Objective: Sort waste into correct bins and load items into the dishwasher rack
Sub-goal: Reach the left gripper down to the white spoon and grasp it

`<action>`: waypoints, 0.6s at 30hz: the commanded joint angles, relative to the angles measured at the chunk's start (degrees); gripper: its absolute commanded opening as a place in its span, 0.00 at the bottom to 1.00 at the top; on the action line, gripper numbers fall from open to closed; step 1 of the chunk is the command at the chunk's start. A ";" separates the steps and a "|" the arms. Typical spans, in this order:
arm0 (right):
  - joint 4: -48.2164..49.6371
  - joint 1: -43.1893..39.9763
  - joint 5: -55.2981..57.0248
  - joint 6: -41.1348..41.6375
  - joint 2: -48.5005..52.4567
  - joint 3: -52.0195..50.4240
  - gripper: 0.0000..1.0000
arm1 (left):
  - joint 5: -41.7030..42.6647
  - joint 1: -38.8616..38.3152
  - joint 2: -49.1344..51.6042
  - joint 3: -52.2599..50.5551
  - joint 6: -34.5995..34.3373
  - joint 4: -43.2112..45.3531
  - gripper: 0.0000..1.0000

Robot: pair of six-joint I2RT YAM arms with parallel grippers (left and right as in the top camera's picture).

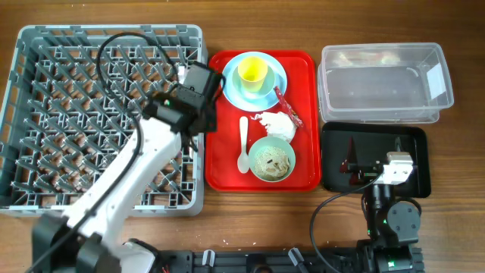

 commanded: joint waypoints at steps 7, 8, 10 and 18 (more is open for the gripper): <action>0.20 -0.17 -0.55 -0.68 -0.20 -0.07 1.00 | 2.62 -14.08 5.79 -2.84 -20.22 8.11 0.31; 0.20 -0.17 -0.55 -0.66 -0.20 -0.07 1.00 | 2.64 -14.08 7.67 -2.84 -20.26 8.83 0.29; 0.20 -0.17 -0.55 -0.66 -0.20 -0.07 1.00 | 2.64 -14.08 11.76 -2.84 -21.09 9.33 0.22; 0.20 -0.17 -0.55 -0.66 -0.20 -0.07 1.00 | 20.63 -14.08 17.75 -2.84 -15.96 9.09 0.13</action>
